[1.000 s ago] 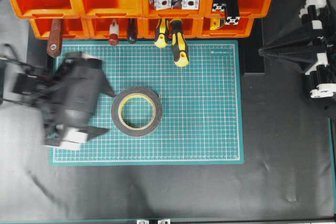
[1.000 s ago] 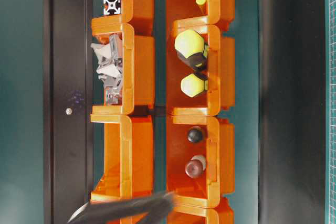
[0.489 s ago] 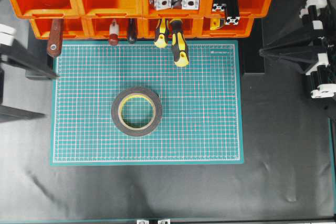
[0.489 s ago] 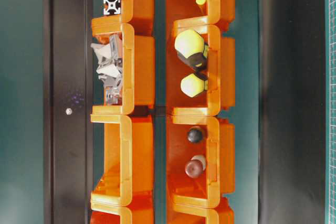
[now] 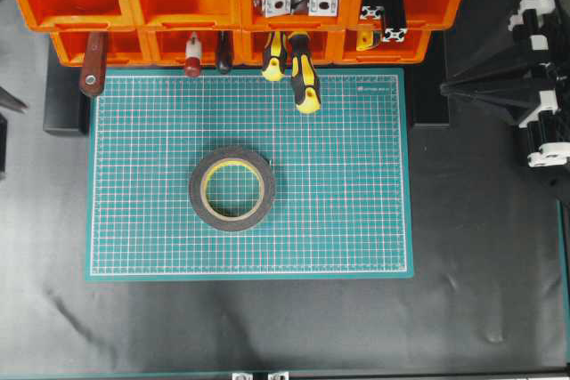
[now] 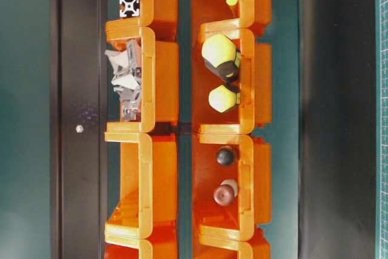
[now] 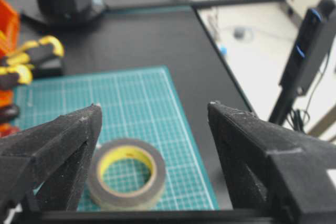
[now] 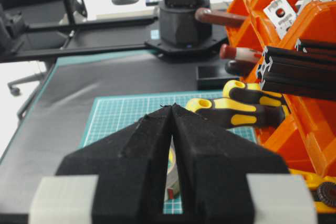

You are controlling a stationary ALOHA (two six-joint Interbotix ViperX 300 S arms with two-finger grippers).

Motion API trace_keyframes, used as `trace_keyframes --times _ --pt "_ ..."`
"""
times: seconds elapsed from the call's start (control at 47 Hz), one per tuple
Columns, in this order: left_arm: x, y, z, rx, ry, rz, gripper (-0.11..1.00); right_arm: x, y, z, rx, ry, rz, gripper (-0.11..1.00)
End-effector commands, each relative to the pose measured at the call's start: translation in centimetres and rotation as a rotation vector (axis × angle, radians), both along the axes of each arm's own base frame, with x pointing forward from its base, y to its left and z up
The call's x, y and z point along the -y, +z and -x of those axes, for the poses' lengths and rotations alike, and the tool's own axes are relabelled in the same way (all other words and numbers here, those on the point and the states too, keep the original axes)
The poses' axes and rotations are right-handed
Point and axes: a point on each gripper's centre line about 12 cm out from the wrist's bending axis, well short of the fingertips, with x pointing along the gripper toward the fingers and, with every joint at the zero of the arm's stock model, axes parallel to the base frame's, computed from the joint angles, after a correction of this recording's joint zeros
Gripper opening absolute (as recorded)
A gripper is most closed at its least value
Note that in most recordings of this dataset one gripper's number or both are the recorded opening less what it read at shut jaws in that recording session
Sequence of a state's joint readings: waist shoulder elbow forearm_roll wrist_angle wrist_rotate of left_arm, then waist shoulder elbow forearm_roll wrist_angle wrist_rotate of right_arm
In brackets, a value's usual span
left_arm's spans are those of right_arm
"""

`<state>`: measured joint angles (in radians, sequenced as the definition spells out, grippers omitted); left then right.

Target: Pick foam from container rack with left arm.

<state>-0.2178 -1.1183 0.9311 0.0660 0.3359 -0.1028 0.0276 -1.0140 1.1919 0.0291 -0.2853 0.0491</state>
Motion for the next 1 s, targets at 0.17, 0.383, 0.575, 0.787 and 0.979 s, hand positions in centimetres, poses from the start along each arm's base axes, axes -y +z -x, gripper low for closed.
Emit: trace_keyframes --times 0.17,0.383,0.575,0.787,0.979 --pt "-0.42 0.41 0.24 0.022 0.021 -0.003 0.78 -0.06 1.24 -0.24 0.038 0.002 -0.004 0.00" --pt "-0.42 0.26 0.24 0.022 0.022 0.006 0.78 -0.06 1.24 -0.24 0.038 0.002 -0.004 0.00" --pt "-0.42 0.21 0.23 0.022 0.022 0.008 0.78 -0.06 1.15 -0.23 0.035 0.002 -0.004 0.00" --pt "-0.43 0.28 0.30 0.027 0.022 0.007 0.78 -0.06 1.05 -0.22 0.031 0.002 -0.004 0.00" --pt "-0.41 0.20 0.35 0.027 0.020 0.009 0.78 -0.06 0.93 -0.20 0.028 0.002 -0.004 0.00"
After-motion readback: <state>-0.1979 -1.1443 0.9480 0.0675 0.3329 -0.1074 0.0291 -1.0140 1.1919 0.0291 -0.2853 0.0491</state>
